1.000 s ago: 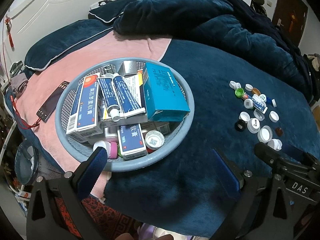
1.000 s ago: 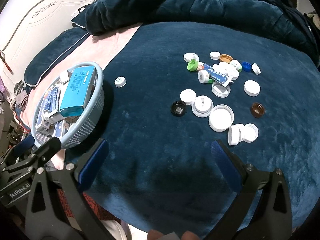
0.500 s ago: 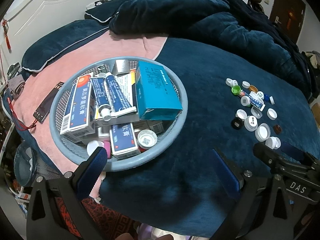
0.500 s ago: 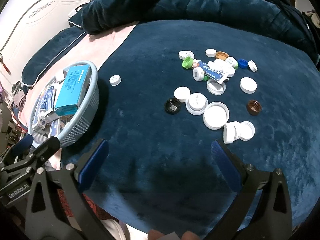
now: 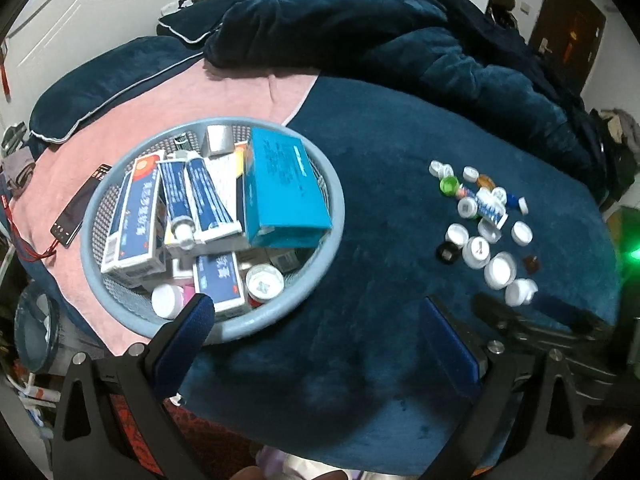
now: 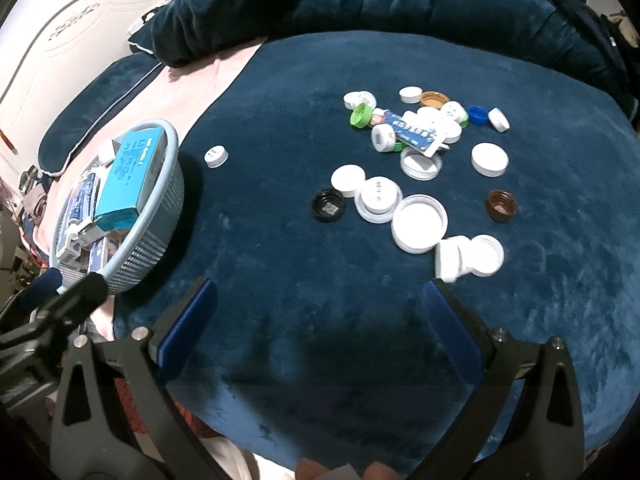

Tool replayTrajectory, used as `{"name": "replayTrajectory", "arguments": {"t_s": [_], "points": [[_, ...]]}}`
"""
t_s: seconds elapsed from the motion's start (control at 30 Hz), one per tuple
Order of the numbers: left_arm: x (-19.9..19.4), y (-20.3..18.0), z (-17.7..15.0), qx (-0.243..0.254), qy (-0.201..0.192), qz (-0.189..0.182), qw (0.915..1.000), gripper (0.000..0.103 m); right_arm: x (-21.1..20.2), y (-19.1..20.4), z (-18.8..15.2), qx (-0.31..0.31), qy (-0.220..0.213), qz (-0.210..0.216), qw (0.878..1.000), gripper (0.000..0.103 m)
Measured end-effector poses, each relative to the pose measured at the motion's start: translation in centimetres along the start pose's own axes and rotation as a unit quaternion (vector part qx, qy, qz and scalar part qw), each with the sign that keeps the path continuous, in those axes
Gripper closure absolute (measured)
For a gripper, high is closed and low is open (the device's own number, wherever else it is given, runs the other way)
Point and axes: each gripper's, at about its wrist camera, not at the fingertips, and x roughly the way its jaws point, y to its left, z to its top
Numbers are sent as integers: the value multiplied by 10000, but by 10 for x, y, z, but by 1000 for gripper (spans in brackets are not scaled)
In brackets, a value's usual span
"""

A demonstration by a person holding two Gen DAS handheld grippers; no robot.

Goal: Organize objects
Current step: 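Move both grippers from the basket back toward the cap pile, then grasp the white cap with green print beside the basket with the right gripper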

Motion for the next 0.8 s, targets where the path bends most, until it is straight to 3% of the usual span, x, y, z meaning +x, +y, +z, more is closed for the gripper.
{"name": "replayTrajectory", "arguments": {"t_s": [0.3, 0.47, 0.57, 0.67, 0.8], "points": [[10, 16, 75, -271, 240, 76, 9993, 1, 24, 19, 65, -839, 45, 60, 9964, 0], [26, 32, 114, -352, 377, 173, 9985, 1, 62, 39, 102, -1616, 247, 139, 9864, 0], [41, 41, 122, -562, 586, 148, 9966, 1, 91, 56, 112, -2176, 415, 278, 9748, 0], [56, 44, 129, -878, 834, -239, 9924, 1, 119, 73, 118, -2775, 583, 433, 9580, 2], [65, 42, 137, -780, 844, -77, 9933, 1, 143, 90, 122, -3369, 722, 788, 9355, 14]]}}
